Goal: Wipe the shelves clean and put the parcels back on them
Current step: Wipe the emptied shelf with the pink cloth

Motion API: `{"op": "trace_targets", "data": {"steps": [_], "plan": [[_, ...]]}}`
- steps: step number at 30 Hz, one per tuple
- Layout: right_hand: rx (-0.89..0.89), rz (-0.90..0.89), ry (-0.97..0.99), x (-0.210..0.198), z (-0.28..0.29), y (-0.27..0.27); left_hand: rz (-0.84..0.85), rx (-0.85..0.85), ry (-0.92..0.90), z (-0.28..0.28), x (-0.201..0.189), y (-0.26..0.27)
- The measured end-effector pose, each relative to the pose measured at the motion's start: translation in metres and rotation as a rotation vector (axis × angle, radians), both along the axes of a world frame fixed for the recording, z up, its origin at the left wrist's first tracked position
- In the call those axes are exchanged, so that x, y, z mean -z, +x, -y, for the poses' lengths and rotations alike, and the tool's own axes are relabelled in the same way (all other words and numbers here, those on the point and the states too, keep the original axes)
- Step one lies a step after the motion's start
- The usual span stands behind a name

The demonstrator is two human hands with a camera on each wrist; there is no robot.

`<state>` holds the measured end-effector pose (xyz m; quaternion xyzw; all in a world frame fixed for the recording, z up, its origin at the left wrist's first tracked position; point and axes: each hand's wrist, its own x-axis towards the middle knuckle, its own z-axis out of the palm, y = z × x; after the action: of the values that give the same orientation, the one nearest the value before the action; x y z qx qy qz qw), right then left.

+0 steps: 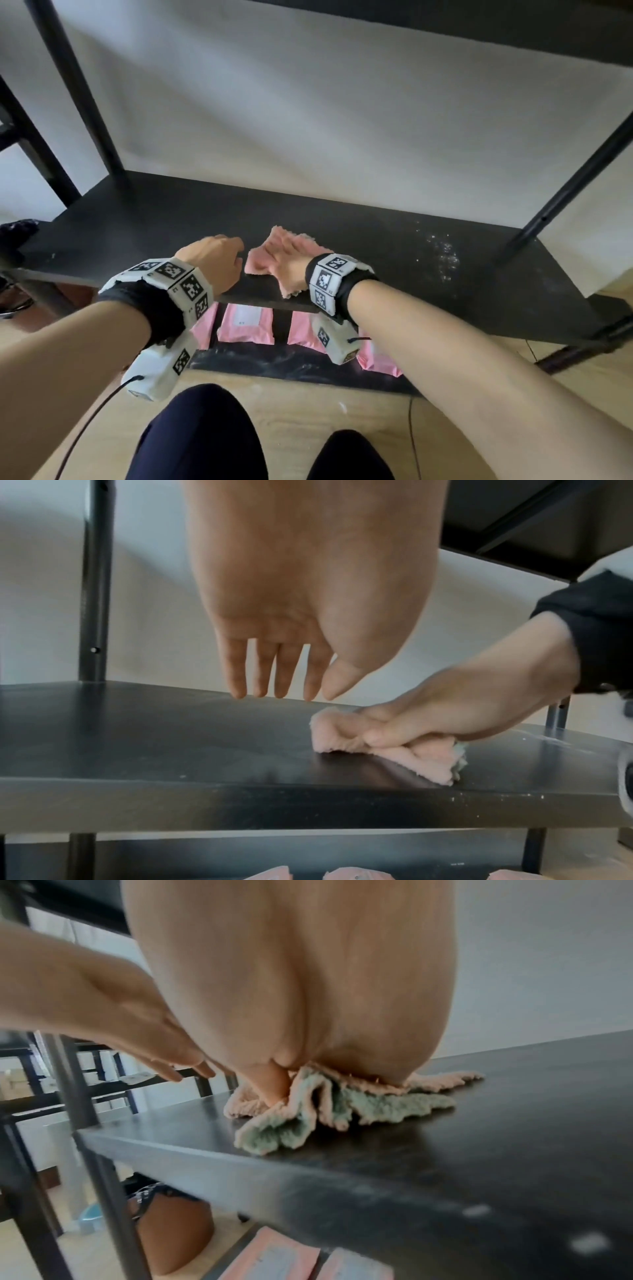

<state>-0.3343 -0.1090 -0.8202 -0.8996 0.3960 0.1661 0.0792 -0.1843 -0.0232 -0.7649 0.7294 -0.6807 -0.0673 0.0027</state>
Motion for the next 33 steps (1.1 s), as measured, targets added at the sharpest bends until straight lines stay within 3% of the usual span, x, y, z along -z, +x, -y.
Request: {"op": "trace_targets", "data": {"steps": [3, 6, 10, 12, 18, 23, 25, 30, 33], "plan": [[-0.134, 0.082, 0.016, -0.003, -0.025, 0.024, 0.002, -0.016, -0.012, -0.017, -0.004, 0.017], [-0.161, 0.000, -0.080, -0.002, -0.032, -0.024, -0.015, -0.035, -0.024, -0.028, -0.009, 0.026], [0.204, 0.167, -0.068, -0.013, -0.022, -0.107, -0.026, -0.037, -0.047, -0.040, -0.008, 0.026], [0.300, 0.193, -0.044, -0.018, -0.026, -0.119, -0.030, -0.032, -0.049, -0.045, -0.003, 0.027], [0.169, 0.141, -0.013, -0.002, -0.048, -0.048, -0.033, -0.091, 0.019, -0.060, 0.018, 0.037], [0.131, 0.246, 0.000, 0.013, -0.044, -0.009, -0.037, -0.064, -0.002, -0.063, 0.026, 0.026], [0.124, 0.180, 0.005, 0.006, -0.030, -0.034, -0.034, -0.048, -0.014, -0.063, 0.027, 0.022], [0.457, 0.194, -0.031, -0.003, -0.015, -0.150, -0.014, -0.006, -0.029, -0.055, 0.027, -0.002], [0.536, 0.188, -0.002, 0.000, -0.037, -0.176, -0.012, 0.004, -0.030, -0.048, 0.029, -0.023]]}}
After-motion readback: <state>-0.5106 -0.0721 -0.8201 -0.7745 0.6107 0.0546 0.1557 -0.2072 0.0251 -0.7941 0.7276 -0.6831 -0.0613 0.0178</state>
